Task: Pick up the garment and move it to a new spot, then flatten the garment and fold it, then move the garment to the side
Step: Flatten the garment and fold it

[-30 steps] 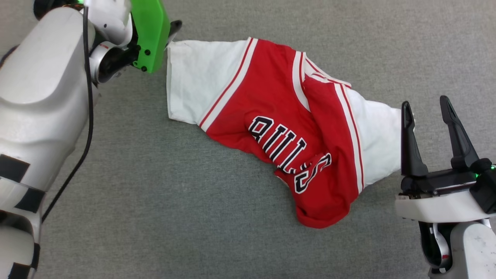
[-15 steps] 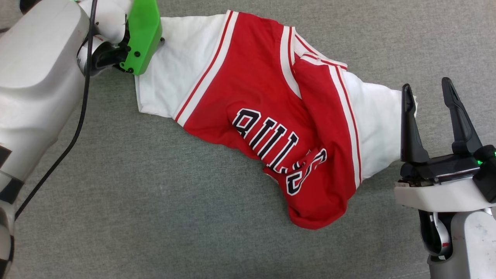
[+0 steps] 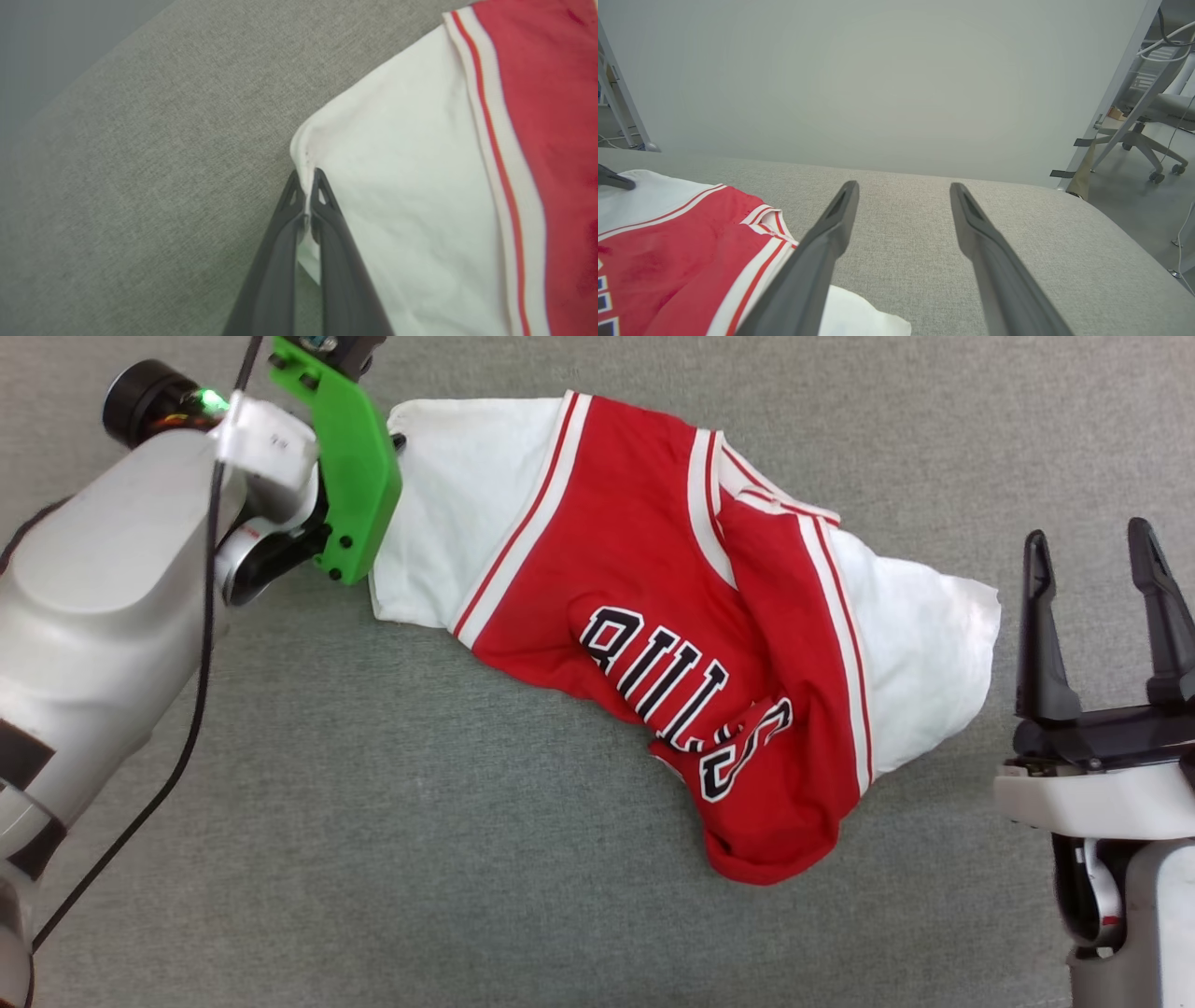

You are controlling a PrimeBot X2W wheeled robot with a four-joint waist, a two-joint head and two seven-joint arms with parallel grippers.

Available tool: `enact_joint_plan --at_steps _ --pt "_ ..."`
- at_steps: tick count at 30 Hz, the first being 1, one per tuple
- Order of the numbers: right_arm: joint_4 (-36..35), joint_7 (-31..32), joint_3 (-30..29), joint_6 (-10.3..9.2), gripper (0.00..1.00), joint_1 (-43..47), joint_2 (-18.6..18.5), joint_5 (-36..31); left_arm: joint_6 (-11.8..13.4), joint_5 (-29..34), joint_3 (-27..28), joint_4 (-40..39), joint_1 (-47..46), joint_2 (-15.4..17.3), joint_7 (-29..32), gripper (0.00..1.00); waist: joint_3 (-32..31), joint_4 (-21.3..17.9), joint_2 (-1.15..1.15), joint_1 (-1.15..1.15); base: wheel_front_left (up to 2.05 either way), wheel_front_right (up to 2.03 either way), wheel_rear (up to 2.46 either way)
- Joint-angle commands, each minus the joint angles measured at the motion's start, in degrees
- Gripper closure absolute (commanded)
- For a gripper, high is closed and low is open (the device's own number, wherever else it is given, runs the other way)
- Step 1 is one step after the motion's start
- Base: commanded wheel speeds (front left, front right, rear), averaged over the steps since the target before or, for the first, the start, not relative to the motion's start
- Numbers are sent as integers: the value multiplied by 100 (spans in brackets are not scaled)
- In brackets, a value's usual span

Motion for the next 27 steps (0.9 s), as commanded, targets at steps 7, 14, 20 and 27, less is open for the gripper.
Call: enact_joint_plan --at_steps 7,14,20,27 --pt "116 -13 -238 -4 0 8 -571 -139 -14 -2 -37 -27 585 443 -1208 100 -837 377 0 -1 0 0 0" --pt "935 -7 69 -4 0 -121 -1730 278 136 -85 19 -242 1107 720 -1708 100 -1162 634 0 -1 0 0 0" --pt "1275 1273 1004 -4 0 -476 -3086 1445 431 -89 66 -716 1346 954 -1895 100 -1236 825 0 -1 0 0 0" --pt "1048 3627 2032 -4 0 -975 -4242 3142 735 -61 91 -1295 1412 1063 -1909 100 -1106 1016 0 -1 0 0 0"
